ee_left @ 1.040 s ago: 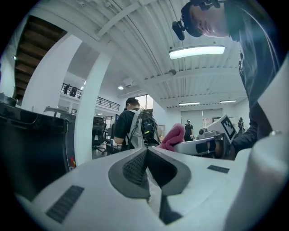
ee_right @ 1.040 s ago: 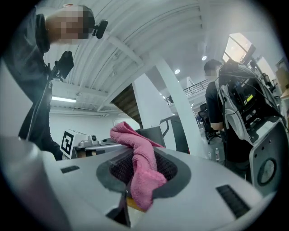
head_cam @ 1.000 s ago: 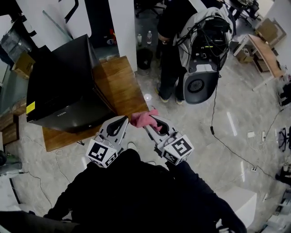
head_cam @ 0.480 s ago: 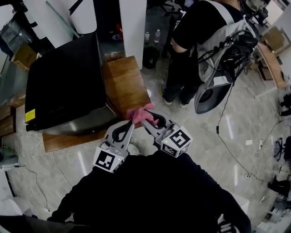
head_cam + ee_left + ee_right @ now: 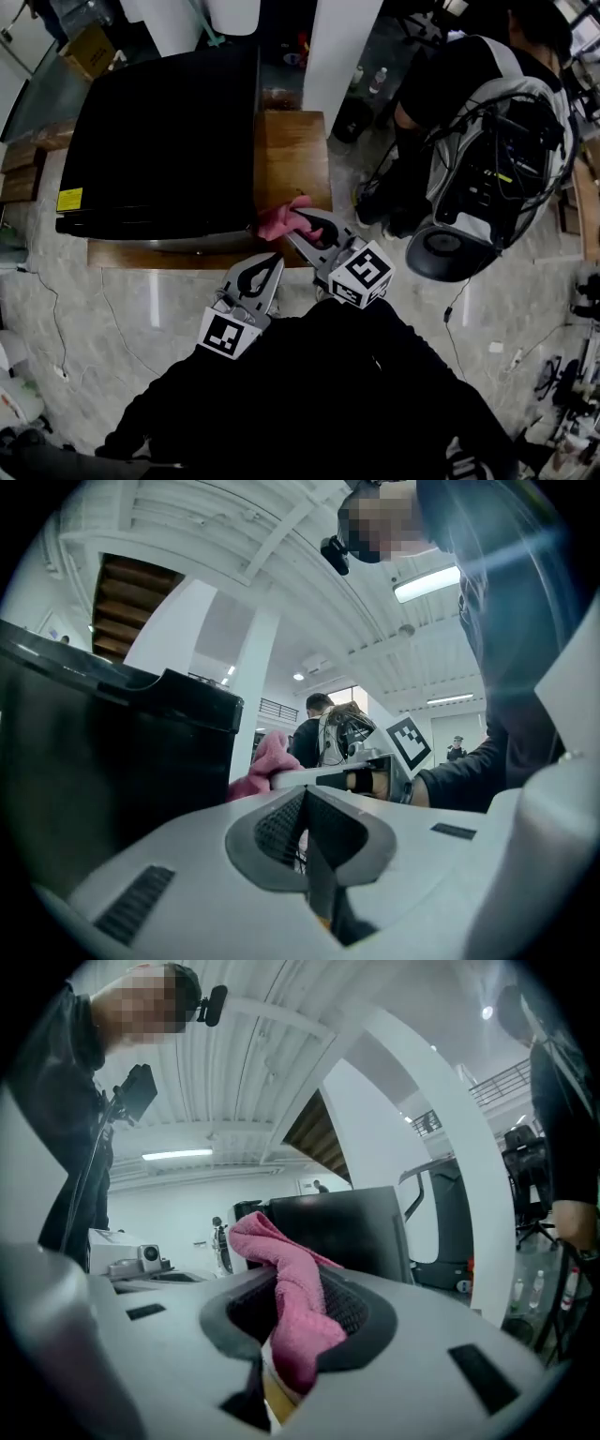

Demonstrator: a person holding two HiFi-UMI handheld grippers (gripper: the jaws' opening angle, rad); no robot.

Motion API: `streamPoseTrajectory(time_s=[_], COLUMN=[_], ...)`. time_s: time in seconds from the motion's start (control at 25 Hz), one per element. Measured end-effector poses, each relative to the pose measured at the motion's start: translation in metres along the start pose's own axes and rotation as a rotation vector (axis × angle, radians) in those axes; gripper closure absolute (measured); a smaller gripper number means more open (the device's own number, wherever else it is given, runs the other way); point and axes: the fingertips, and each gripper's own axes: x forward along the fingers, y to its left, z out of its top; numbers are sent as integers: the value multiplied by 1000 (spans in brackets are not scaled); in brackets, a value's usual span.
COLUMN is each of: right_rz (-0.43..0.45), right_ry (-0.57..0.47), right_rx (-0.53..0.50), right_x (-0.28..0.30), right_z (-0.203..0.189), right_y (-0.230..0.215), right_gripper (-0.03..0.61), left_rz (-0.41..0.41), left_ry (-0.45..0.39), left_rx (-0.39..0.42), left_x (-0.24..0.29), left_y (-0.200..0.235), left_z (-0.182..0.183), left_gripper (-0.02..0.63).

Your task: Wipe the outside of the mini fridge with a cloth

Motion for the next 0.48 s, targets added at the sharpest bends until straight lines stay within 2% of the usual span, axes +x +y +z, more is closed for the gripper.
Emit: streamPoseTrajectory(time_s=[0.12, 0.24, 0.48], right_rz=[112, 211, 295], right_ry=[23, 39, 21], right_rx=[7, 32, 50], right_x=[14, 57, 90], right_z=[-1, 0, 2], right_y=[3, -5, -33], right_gripper=[483, 483, 482], left_rz=[75, 170, 330], left_ry=[-4, 17, 34], left_rx=[9, 4, -13], left_x=[4, 9, 35], left_y=[-5, 24, 56], left_z=[4, 3, -5], left_gripper=[607, 607, 607])
